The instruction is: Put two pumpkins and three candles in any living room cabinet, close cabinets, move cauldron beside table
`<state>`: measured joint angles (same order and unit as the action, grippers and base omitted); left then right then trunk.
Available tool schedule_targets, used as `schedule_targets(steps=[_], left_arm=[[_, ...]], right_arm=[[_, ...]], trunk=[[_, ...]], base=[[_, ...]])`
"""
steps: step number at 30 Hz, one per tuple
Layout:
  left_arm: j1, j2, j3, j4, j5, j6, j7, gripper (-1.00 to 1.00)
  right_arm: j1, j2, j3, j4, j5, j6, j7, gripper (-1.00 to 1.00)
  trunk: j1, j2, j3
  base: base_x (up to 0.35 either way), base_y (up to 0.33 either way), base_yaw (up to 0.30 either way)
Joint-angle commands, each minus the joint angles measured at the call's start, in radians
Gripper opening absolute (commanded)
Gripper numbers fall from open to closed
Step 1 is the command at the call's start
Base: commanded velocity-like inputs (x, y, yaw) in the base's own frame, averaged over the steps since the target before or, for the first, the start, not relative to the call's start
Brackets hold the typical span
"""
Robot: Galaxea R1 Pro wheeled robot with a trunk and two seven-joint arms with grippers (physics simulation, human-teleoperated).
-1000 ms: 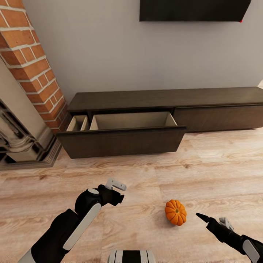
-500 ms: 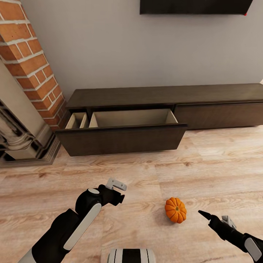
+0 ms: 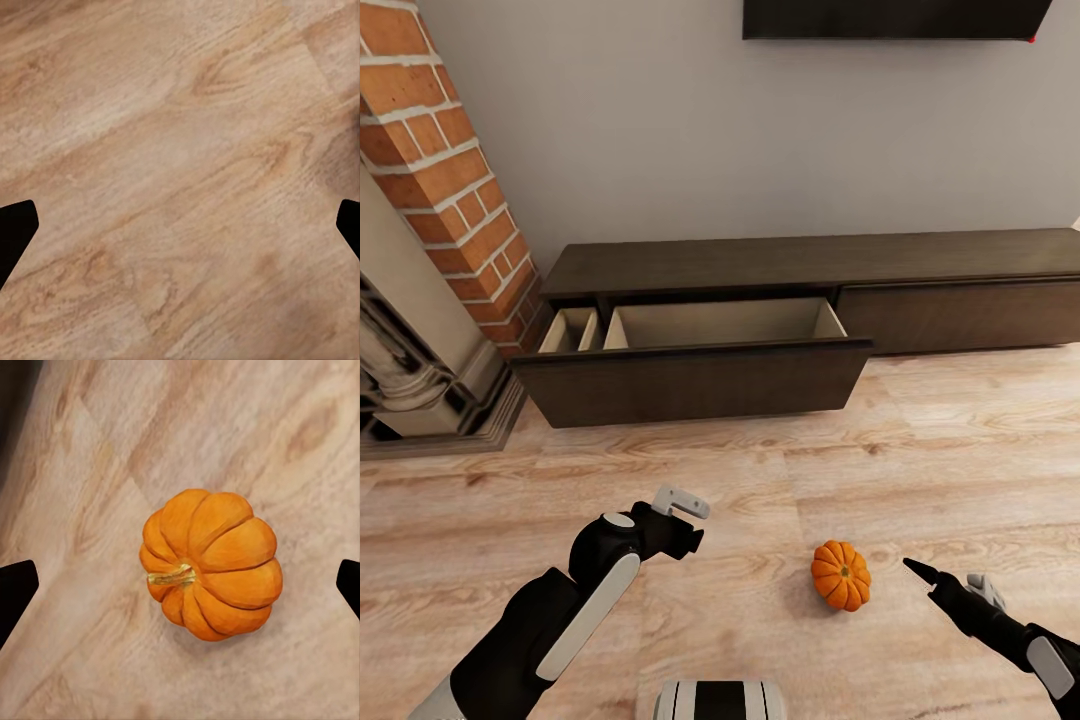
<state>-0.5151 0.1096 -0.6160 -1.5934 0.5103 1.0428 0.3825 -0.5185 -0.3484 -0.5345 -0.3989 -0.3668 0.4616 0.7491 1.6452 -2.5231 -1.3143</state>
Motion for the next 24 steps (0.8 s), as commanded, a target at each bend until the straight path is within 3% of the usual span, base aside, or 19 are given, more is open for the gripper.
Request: schedule_targets(steps=[1,14,24], left_arm=[[-0.001,0.001,-0.002,-0.001,0.010,0.002,0.010,1.00],[-0.001,0.001,-0.002,-0.001,0.010,0.002,0.010,1.00],[0.005,-0.021,0.007,0.000,0.008,0.003,0.000,1.00]], right_arm=[[-0.001,0.000,-0.004,0.000,-0.004,0.008,0.002,1.00],[-0.001,0.000,-0.004,0.000,-0.004,0.008,0.002,1.00],[-0.051,0.014,0.002,-0.004,-0.003,-0.019,0.051,1.00]], trunk=[[0.000,0.000,-0.001],[0.000,0.000,-0.001],[0.004,-0.003,-0.039]], base=[[0.000,0.000,0.000],[0.000,0.000,0.000],[0.000,0.000,0.000]])
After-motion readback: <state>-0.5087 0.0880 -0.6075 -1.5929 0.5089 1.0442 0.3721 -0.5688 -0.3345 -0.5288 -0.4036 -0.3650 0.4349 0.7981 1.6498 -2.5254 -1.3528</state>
